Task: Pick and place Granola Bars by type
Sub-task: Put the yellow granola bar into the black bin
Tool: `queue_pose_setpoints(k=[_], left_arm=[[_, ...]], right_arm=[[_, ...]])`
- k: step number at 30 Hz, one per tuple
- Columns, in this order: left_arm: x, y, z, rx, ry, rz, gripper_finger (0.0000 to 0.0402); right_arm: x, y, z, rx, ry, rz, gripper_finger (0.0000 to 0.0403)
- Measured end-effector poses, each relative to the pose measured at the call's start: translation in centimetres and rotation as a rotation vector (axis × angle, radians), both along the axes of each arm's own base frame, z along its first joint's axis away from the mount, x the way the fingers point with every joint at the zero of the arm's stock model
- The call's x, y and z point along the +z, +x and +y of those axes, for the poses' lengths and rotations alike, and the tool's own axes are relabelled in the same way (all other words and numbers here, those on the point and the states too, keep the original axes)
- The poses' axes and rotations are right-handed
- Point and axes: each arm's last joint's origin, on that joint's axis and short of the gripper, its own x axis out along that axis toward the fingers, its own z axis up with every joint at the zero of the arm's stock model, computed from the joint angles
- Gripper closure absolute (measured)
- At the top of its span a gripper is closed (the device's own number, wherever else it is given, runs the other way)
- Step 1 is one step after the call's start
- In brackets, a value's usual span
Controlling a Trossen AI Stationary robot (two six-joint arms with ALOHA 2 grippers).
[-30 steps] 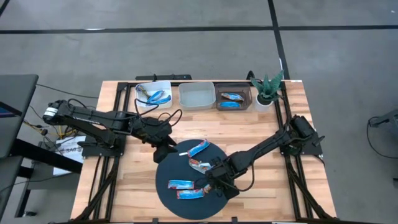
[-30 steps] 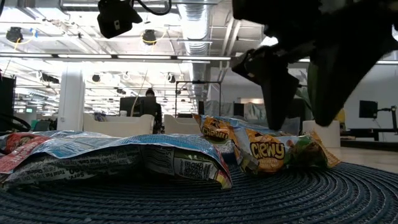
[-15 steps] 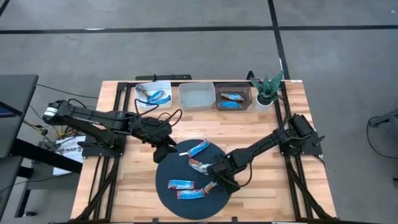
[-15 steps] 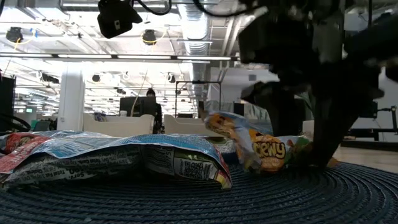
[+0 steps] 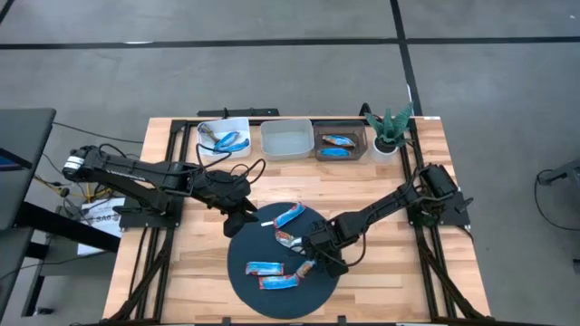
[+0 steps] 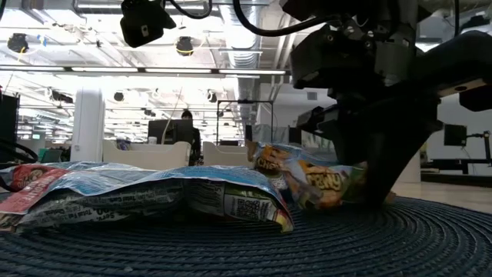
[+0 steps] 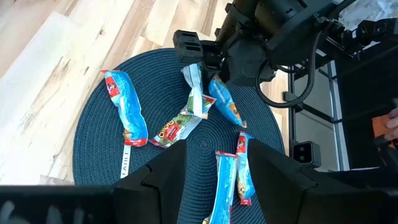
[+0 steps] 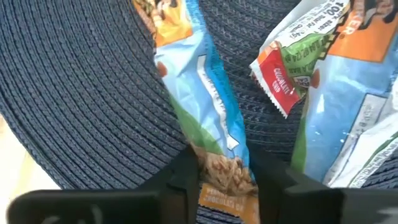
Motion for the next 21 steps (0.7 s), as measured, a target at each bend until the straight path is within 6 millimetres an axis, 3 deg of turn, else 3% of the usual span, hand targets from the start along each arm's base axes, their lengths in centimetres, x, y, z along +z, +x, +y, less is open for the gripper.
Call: queue_pose_setpoints(k=[4,11,17,21], left_arm=[[0.0,0.0,0.0,0.000,0.000,0.000,0.0239],[0.0,0.0,0.0,0.001,0.000,0.000,0.0239],[0.0,0.0,0.0,0.001,-0.001,-0.003,0.0239],[0.0,0.0,0.0,0.000,-0.001,-0.003,0.0239]], right_arm=[[0.3,0.4,0.1,-0.014,0.007,-0.004,0.0337],[2.0,1.9,-0.4,-0.095,0.056,-0.026,0.0340],[4.8,3.2,-1.6,-0.128,0.140,-0.069,0.0341],[7.5,3.7,-4.1,-0.240,0.160,-0.116,0.0341]])
